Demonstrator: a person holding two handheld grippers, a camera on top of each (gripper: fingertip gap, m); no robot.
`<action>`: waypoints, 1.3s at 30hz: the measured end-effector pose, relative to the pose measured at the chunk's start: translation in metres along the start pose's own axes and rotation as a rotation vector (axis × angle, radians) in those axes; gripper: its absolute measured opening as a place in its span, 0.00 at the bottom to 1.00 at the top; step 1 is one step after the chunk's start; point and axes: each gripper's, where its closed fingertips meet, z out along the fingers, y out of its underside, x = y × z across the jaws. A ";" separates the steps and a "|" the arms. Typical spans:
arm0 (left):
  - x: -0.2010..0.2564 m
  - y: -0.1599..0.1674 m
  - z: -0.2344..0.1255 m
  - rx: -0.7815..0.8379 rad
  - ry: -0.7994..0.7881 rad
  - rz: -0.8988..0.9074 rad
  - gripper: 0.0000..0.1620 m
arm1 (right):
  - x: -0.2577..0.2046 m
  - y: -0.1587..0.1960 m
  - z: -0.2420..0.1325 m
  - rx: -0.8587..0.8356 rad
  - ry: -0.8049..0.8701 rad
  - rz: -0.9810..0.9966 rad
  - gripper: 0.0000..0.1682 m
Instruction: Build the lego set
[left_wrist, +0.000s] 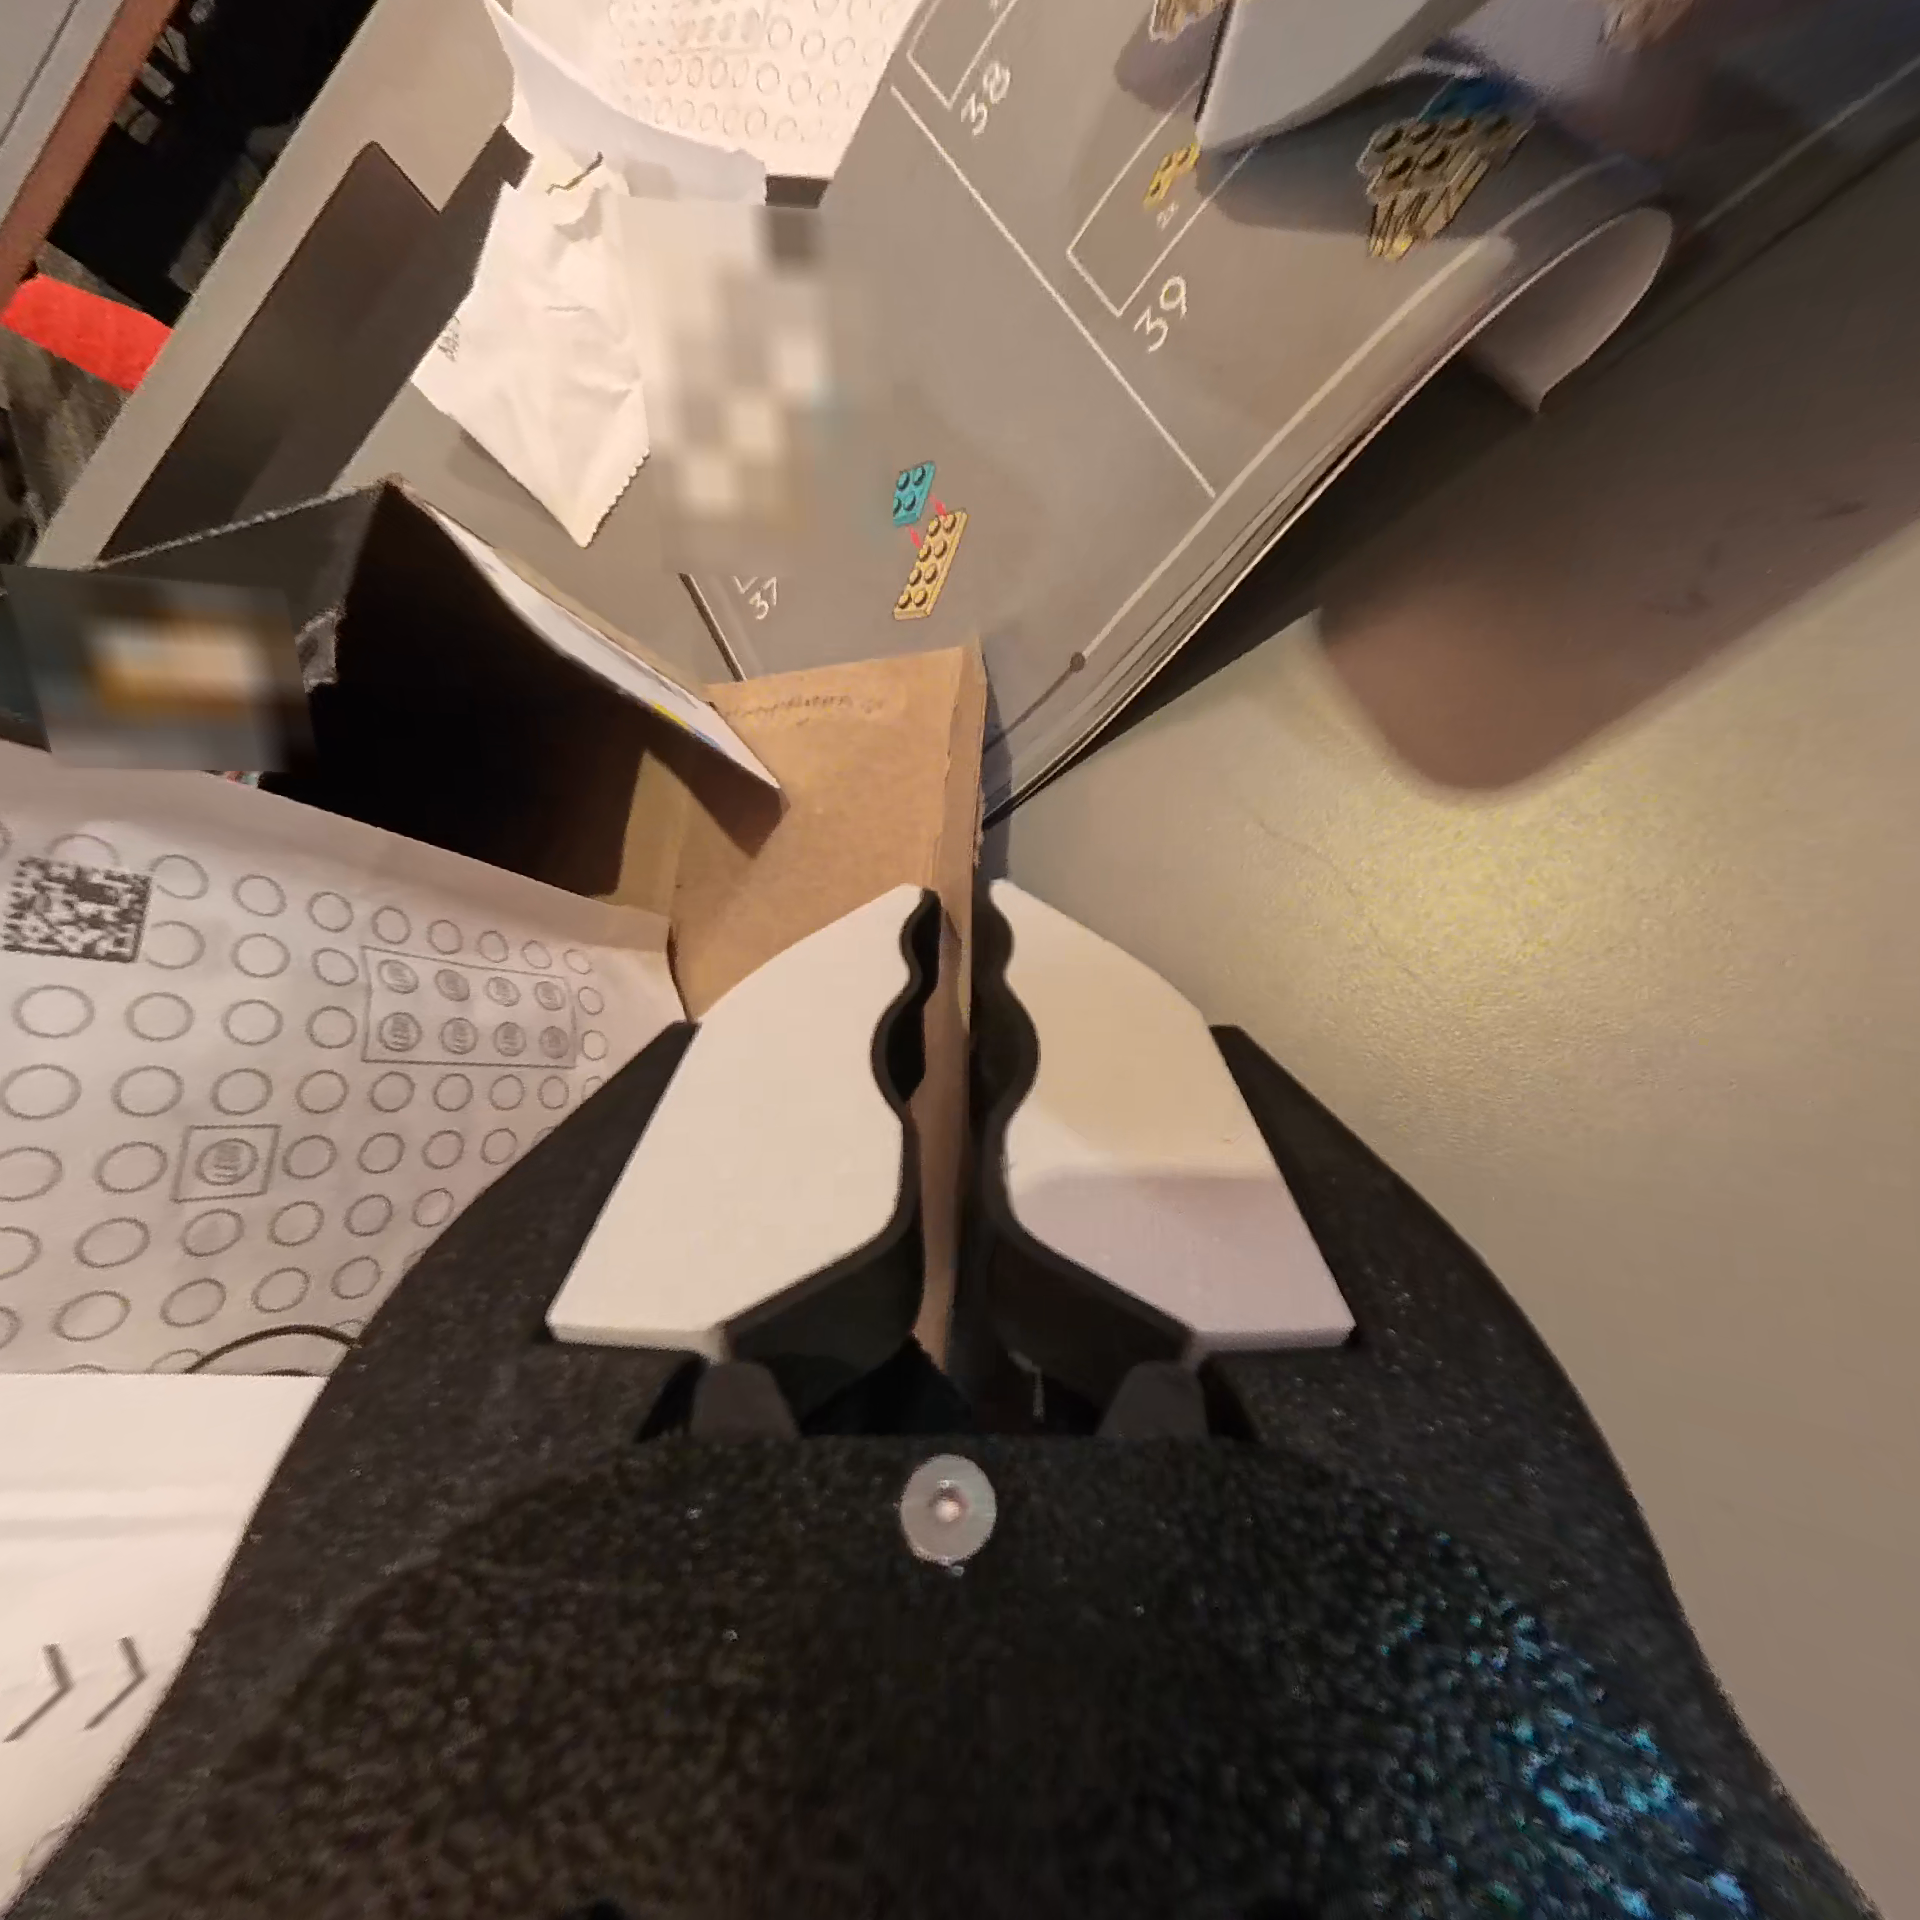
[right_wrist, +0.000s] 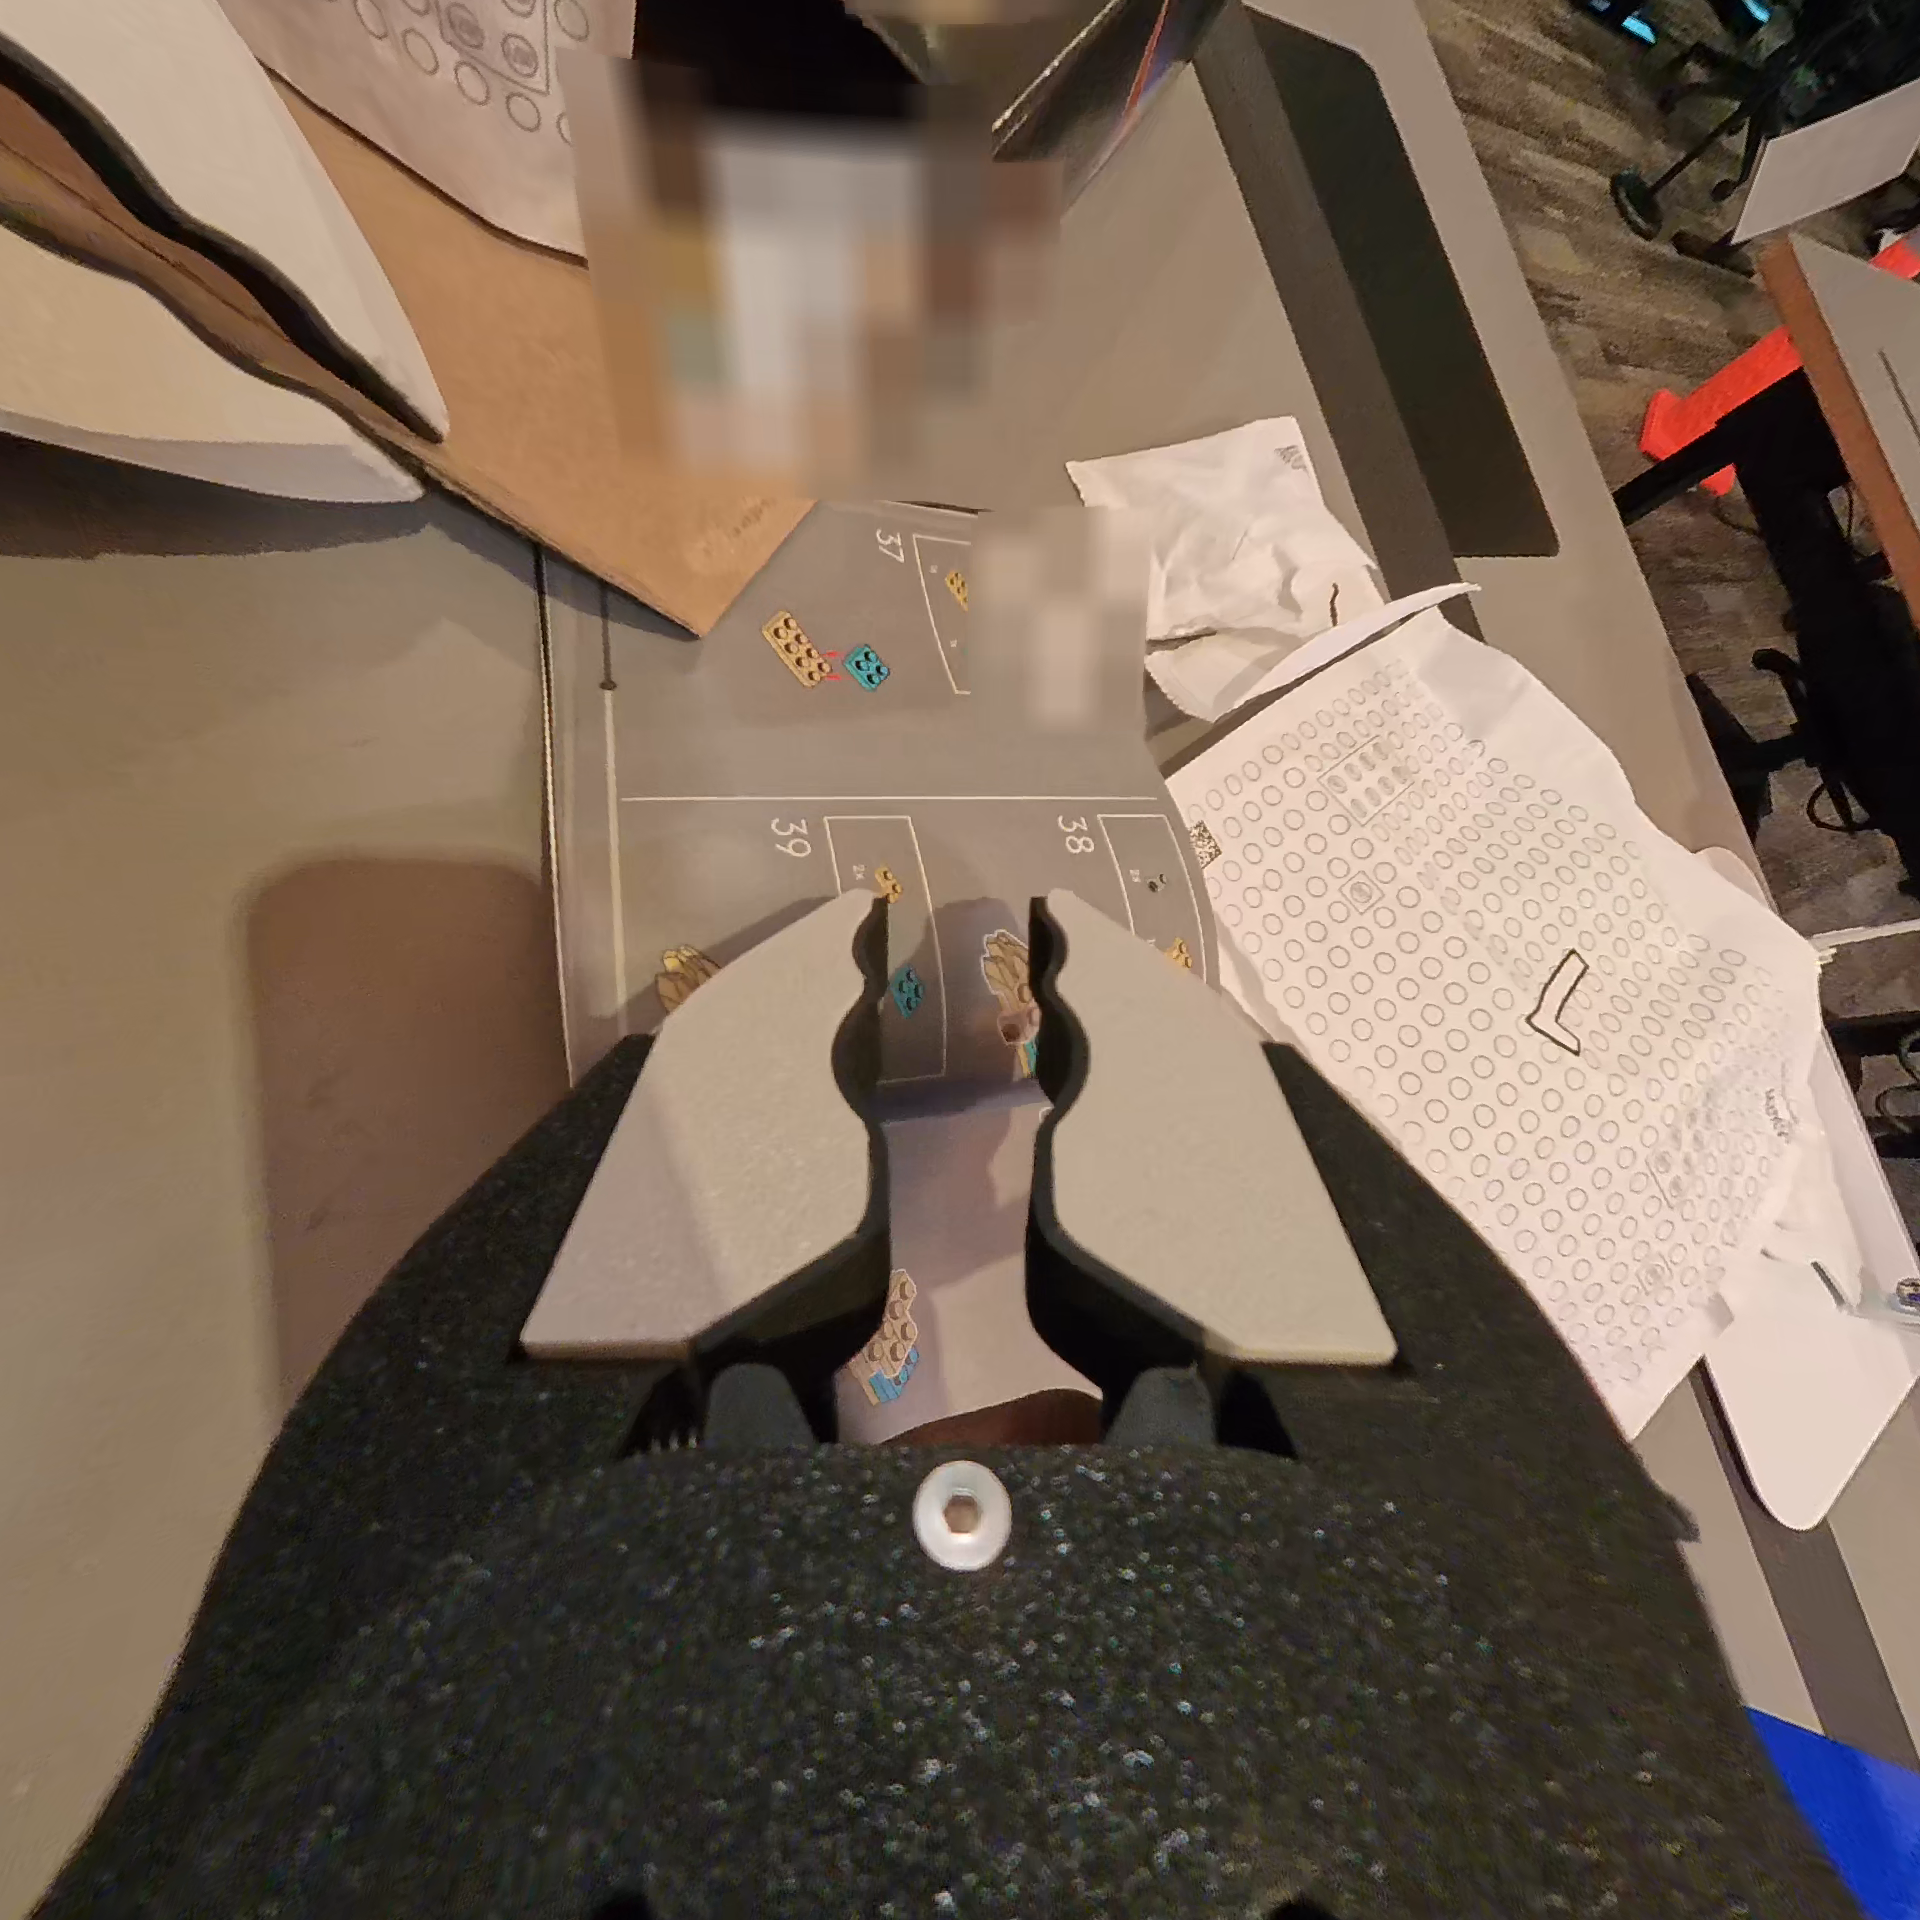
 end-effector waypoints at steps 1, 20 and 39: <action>0.000 -0.002 -0.001 0.011 0.010 -0.013 0.04 | 0.000 0.000 0.000 0.000 -0.001 0.005 0.15; 0.138 -0.083 -0.071 0.406 0.809 -0.161 0.25 | -0.036 0.027 -0.129 0.108 -0.199 0.227 0.18; 0.207 -0.101 -0.032 0.231 0.739 0.051 0.23 | -0.098 0.126 -0.163 -0.015 -0.206 0.212 0.14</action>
